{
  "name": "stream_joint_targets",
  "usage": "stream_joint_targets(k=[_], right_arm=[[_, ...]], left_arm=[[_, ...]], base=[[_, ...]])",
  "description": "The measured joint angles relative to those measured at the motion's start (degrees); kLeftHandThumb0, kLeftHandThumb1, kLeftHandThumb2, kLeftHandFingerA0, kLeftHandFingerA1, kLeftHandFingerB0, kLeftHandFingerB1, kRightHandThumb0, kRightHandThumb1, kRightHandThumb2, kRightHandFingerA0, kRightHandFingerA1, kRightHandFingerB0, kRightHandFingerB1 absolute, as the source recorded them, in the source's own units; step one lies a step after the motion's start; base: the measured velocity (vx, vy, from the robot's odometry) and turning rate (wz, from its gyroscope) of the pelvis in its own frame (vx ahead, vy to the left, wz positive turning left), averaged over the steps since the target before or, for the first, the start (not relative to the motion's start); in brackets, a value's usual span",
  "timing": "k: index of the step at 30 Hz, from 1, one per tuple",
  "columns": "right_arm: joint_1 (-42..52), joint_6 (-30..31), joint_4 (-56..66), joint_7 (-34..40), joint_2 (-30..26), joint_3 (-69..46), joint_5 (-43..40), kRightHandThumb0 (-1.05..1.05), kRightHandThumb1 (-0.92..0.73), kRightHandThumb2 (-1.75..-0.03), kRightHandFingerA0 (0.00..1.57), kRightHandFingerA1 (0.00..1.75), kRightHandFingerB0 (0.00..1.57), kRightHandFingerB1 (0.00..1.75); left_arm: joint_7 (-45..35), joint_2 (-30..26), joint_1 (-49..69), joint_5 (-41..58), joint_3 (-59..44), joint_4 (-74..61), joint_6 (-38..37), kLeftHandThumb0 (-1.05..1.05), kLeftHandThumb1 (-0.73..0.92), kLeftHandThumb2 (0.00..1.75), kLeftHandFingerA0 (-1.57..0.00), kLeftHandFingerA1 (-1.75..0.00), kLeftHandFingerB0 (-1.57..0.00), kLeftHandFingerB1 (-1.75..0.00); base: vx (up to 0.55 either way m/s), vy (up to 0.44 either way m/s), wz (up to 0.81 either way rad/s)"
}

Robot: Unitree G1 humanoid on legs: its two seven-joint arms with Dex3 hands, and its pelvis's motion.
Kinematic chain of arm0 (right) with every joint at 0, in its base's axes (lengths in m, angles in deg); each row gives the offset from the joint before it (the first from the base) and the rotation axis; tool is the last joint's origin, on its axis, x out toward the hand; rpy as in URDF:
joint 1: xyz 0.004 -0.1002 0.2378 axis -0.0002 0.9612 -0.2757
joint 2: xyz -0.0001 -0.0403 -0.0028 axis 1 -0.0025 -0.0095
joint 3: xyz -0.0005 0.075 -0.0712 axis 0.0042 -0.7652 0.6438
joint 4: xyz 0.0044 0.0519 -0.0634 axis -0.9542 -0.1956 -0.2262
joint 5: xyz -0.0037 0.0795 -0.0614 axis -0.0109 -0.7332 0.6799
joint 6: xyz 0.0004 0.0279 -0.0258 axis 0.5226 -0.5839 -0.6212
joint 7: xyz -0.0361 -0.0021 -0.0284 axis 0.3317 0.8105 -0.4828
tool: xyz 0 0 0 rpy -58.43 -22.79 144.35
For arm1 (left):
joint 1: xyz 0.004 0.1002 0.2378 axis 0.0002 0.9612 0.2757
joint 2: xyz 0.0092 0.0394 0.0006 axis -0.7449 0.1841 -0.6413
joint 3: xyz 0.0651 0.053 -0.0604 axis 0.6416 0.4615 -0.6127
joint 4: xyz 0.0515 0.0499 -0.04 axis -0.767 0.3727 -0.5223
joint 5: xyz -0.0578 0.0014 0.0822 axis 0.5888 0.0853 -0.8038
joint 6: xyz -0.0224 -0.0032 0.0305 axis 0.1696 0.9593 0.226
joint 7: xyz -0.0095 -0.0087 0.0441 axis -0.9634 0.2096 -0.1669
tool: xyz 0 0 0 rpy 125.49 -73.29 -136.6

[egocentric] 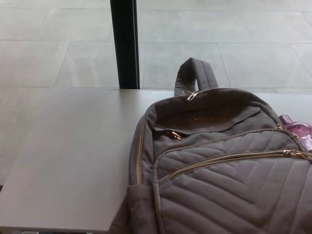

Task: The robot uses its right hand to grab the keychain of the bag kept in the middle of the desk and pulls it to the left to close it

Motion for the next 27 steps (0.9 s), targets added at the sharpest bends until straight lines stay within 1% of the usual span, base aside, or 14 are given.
stream_joint_targets(k=[1,3,4,5,9,10,11,12,15,16,17,21,23,27], right_arm=[[-0.21,0.54,1.50,-0.82,-0.17,-0.81,-0.91,-0.62,-0.68,-0.61,0.47,0.64,0.19,0.30],[-0.73,1.35,3.36,-1.83,-0.73,-1.81,-2.02,-0.64,-0.69,-0.61,0.42,0.61,0.15,0.30],[-0.93,1.90,4.42,-2.30,-1.03,-2.25,-2.57,-0.64,-0.69,-0.61,0.43,0.60,0.14,0.31],[-1.00,2.66,6.38,-2.86,-1.45,-2.79,-3.24,-0.69,-0.68,-0.61,0.42,0.64,0.13,0.31],[-1.52,4.44,14.38,-4.02,-2.44,-5.27,-5.47,-0.65,-0.69,-0.61,0.47,0.63,0.13,0.28],[-1.77,4.96,16.46,-4.27,-2.67,-5.87,-6.02,-0.63,-0.67,-0.61,0.69,0.74,0.16,0.27],[-2.74,5.45,18.14,-4.63,-3.11,-6.35,-6.69,-0.69,-0.55,-0.87,0.60,0.71,0.09,0.38],[-4.45,6.11,19.99,-5.09,-3.89,-7.10,-7.63,-0.65,-0.67,-0.61,0.61,0.62,0.15,0.26],[-7.43,6.96,25.81,-6.01,-5.12,-8.27,-9.51,-0.65,-0.67,-0.61,0.51,0.57,0.15,0.26],[-8.07,7.10,28.13,-6.27,-5.23,-8.46,-10.05,-0.63,-0.67,-0.61,0.45,0.53,0.17,0.27],[-8.26,7.24,29.64,-6.40,-5.23,-8.53,-10.29,-0.66,-0.65,-0.60,0.41,0.47,0.19,0.28],[-8.34,8.00,38.32,-6.91,-5.12,-8.24,-11.40,-0.64,-0.58,-0.58,0.45,0.49,0.22,0.29],[-8.21,8.38,42.07,-7.04,-5.10,-7.84,-11.72,-0.62,-0.48,-0.81,0.31,0.55,0.11,0.41],[-7.38,8.54,50.04,-8.23,-5.10,-5.24,-12.26,-0.56,-0.47,-0.78,0.26,0.55,0.10,0.40]], left_arm=[[-0.28,-0.03,-0.25,0.17,-0.21,0.45,-0.46,-0.49,0.60,0.58,-0.64,-0.54,-0.51,-0.42],[-0.68,-0.04,-0.65,0.45,-0.41,0.71,-0.94,-0.48,0.60,0.58,-0.62,-0.54,-0.51,-0.43],[-0.92,-0.04,-0.75,0.67,-0.54,0.71,-1.11,-0.53,0.47,0.83,-0.56,-0.62,-0.43,-0.54],[-1.22,-0.04,-0.88,0.91,-0.74,0.80,-1.28,-0.51,0.59,0.58,-0.63,-0.54,-0.53,-0.43],[-2.07,-0.05,-1.38,1.33,-0.90,1.39,-1.49,-0.54,0.59,0.58,-0.66,-0.57,-0.55,-0.42],[-2.13,-0.05,-1.40,1.34,-0.83,1.45,-1.53,-0.53,0.60,0.59,-0.65,-0.56,-0.54,-0.42],[-2.16,-0.05,-1.36,1.35,-0.74,1.47,-1.55,-0.51,0.61,0.59,-0.62,-0.55,-0.51,-0.42],[-2.25,-0.05,-1.28,1.37,-0.68,1.53,-1.57,-0.50,0.61,0.59,-0.63,-0.54,-0.52,-0.42],[-2.58,-0.08,-1.93,1.56,-0.73,1.88,-1.59,-0.50,0.60,0.58,-0.62,-0.56,-0.52,-0.42],[-2.77,-0.08,-2.18,1.62,-0.75,1.95,-1.59,-0.56,0.47,0.85,-0.59,-0.67,-0.47,-0.55],[-2.83,-0.08,-2.21,1.65,-0.74,1.95,-1.60,-0.54,0.62,0.59,-0.63,-0.61,-0.54,-0.43],[-2.86,-0.07,-1.71,1.65,-0.71,1.92,-1.61,-0.49,0.62,0.59,-0.62,-0.54,-0.54,-0.42],[-2.86,-0.07,-1.72,1.65,-0.70,1.91,-1.61,-0.51,0.63,0.59,-0.62,-0.55,-0.54,-0.42],[-2.94,-0.08,-1.87,1.66,-0.69,1.94,-1.61,-0.53,0.61,0.59,-0.63,-0.60,-0.54,-0.43]], base=[[0.00,0.000,0.00],[0.00,0.000,0.00],[0.00,0.000,0.00],[0.00,0.000,0.00],[0.00,0.000,0.00],[0.00,0.000,0.00],[0.00,0.000,0.00],[0.00,0.000,0.00],[0.00,0.000,0.00],[0.00,0.000,0.00],[0.00,-0.009,0.08],[0.00,0.000,0.00],[0.00,0.000,0.00],[0.00,0.000,0.00]])
